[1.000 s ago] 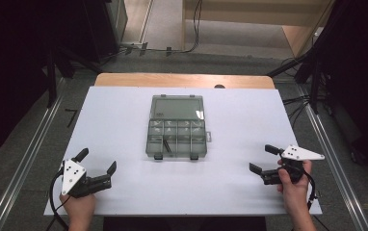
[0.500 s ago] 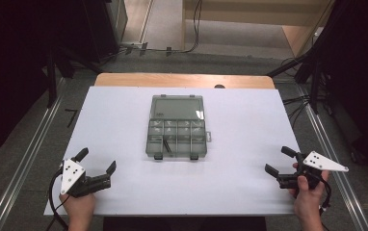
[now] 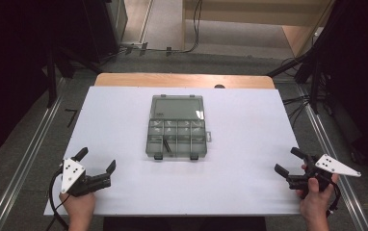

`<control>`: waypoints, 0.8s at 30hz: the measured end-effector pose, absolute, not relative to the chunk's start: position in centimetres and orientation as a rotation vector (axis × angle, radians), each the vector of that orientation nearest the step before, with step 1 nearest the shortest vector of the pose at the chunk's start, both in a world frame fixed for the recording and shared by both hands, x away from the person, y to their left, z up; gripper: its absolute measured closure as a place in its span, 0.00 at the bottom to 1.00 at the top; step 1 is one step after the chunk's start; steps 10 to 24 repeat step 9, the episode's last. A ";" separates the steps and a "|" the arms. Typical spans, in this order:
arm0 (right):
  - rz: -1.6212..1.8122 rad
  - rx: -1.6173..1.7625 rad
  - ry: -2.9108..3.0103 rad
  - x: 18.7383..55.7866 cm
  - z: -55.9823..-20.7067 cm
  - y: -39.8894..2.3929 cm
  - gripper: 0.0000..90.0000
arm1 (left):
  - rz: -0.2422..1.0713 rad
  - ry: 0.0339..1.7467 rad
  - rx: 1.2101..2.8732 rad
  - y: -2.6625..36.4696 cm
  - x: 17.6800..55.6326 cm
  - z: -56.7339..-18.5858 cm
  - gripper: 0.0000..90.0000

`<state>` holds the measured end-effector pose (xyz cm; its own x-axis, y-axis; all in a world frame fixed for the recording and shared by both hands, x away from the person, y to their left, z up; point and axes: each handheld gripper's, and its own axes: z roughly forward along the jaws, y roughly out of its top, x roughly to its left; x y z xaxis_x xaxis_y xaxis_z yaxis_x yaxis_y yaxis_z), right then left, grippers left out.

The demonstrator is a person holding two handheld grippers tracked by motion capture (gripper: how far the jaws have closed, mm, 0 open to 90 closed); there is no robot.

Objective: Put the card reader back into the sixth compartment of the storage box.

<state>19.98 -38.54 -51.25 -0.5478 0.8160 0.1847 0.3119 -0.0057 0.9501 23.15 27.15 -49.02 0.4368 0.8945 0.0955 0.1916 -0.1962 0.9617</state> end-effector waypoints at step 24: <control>1.591 1.170 1.852 20.1 -51.3 -38.6 0.00 | 0.869 0.965 1.672 27.0 23.2 -49.0 0.00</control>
